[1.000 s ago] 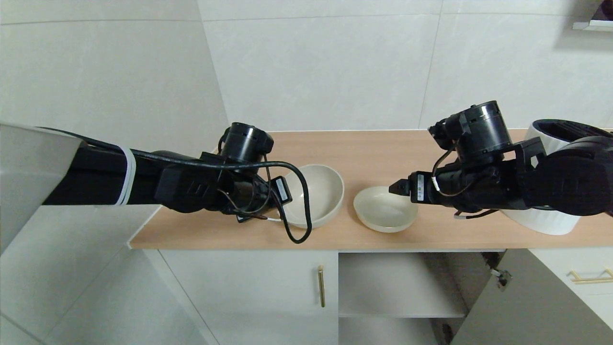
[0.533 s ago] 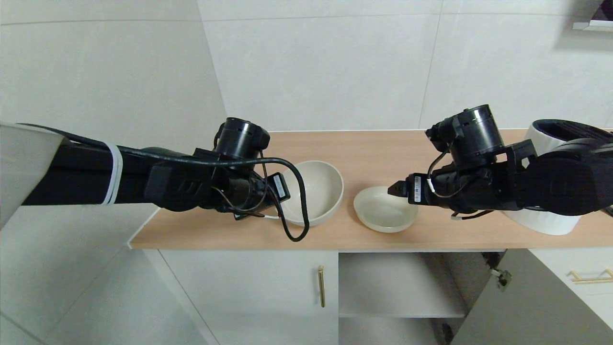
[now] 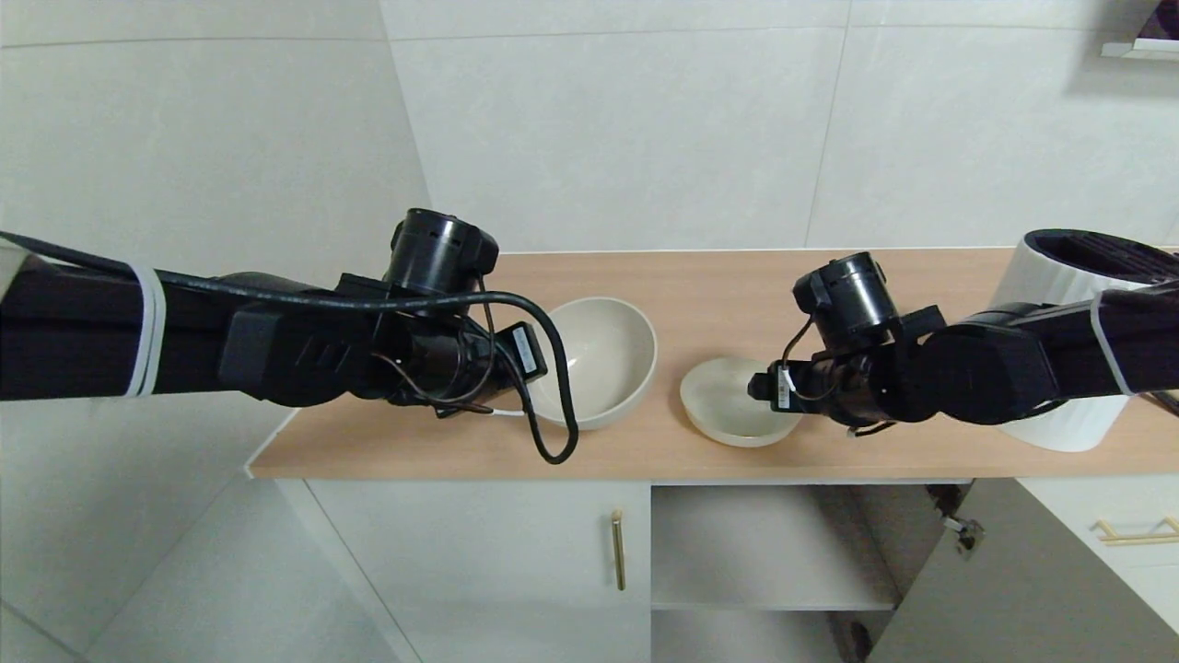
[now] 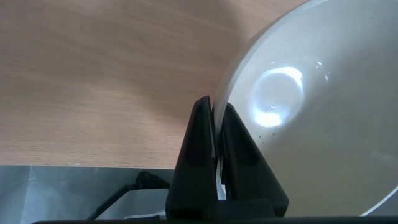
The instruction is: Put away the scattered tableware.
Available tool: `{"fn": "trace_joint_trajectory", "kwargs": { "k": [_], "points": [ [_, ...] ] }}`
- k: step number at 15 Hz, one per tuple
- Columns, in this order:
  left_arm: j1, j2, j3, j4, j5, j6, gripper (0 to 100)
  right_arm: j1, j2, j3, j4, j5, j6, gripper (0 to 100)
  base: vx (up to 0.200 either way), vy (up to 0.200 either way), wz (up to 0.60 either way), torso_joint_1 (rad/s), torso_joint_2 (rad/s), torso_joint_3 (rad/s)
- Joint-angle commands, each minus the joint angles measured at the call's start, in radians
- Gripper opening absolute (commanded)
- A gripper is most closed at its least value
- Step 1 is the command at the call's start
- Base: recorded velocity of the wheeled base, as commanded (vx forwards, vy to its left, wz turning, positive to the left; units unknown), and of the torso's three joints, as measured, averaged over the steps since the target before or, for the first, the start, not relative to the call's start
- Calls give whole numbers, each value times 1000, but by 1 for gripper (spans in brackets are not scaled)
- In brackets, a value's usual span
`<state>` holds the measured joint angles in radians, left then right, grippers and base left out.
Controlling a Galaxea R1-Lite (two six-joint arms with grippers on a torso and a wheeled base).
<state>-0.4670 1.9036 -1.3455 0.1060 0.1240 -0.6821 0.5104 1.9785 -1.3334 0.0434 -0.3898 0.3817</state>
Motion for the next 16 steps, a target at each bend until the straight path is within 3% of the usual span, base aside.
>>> {"fn": "trace_joint_trajectory", "kwargs": {
  "k": [1,7,8,16],
  "points": [
    [1,-8,0,0,0,0,0,-12,33,-7,1,0,-1,100,0,0,0,0,0,0],
    [-1,-8,0,0,0,0,0,-15,45,-16,4,2,2,100,0,0,0,0,0,0],
    [1,-8,0,0,0,0,0,-15,45,-16,4,3,2,0,0,0,0,0,0,0],
    [1,-18,3,0,2,-2,0,-15,31,-16,6,9,5,0,0,0,0,0,0,0]
  ]
}}
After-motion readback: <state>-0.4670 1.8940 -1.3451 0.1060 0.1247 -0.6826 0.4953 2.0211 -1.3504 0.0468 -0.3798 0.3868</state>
